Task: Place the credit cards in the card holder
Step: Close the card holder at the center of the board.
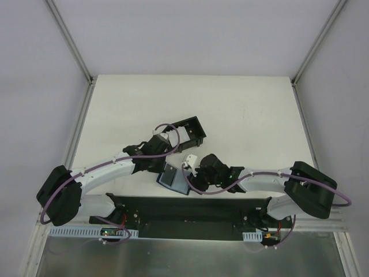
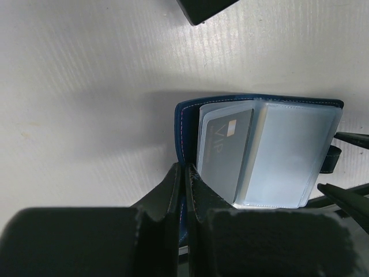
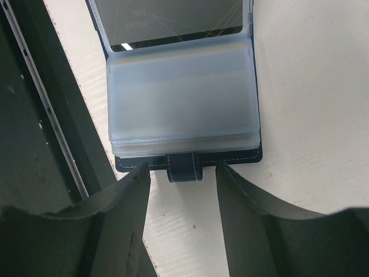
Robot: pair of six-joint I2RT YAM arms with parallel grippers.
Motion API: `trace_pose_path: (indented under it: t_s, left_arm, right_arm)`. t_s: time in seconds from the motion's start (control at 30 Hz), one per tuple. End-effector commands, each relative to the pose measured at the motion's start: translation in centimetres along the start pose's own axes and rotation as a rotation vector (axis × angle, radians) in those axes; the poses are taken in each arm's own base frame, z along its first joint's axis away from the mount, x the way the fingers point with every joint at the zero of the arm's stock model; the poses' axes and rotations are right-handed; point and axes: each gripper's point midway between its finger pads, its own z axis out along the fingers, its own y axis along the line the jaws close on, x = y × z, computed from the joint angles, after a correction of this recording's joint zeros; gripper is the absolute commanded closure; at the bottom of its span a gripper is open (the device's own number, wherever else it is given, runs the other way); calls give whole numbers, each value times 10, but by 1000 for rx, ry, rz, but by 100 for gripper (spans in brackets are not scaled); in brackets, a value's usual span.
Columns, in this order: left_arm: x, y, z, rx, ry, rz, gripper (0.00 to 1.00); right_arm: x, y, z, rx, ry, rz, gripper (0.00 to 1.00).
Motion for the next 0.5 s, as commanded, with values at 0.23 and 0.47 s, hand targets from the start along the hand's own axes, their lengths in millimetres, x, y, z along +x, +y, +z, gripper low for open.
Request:
trace_pose_path:
  t_s: [0.23, 0.47]
  left_arm:
    - [-8, 3, -6, -19, -30, 0, 100]
    - [-6, 11, -5, -60, -34, -27, 100]
  right_arm:
    - [-1, -7, 20, 19, 35, -20, 67]
    - [-11, -1, 8, 6, -87, 2, 83]
